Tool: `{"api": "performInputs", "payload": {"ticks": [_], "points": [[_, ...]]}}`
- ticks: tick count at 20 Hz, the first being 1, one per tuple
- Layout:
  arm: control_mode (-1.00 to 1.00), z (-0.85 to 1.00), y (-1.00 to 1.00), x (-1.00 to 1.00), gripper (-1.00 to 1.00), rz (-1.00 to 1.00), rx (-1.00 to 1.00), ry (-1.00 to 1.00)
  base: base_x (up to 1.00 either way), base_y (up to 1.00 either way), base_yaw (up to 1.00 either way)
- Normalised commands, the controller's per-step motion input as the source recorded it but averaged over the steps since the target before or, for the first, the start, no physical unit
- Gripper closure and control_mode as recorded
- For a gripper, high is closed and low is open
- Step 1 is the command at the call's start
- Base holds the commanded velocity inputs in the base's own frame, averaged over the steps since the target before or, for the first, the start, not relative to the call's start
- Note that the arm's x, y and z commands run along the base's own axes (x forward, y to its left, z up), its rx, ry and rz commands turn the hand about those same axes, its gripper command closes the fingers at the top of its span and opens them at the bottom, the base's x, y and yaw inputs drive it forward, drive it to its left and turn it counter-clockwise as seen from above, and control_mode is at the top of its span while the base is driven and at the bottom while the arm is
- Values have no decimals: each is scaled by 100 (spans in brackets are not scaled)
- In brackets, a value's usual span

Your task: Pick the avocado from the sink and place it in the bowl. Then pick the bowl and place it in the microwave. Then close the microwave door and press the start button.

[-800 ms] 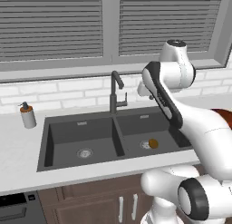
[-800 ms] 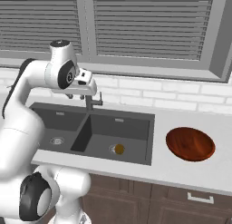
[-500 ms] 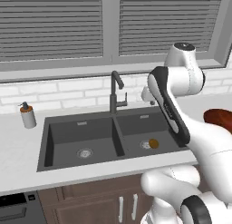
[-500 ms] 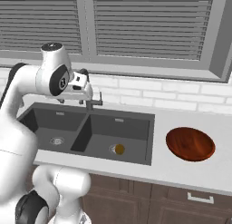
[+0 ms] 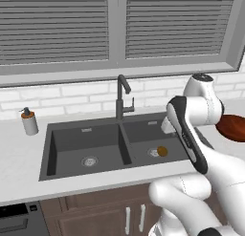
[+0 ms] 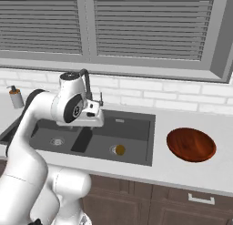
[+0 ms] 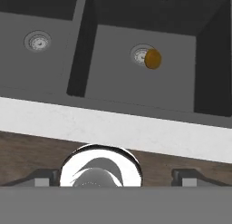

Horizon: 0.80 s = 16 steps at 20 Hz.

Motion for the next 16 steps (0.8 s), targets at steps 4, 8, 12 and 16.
{"api": "performInputs", "payload": {"ticks": [4,8,12,16], "points": [[-100,-61,-52,50,-100,2,0,13,0,0,0],[-100,-46,-31,69,-100,0,0,13,0,0,0],[-100,-56,-35,85,-100,0,0,7,0,0,0],[-100,-53,-37,71,-100,2,4,5,0,0,0]]}}
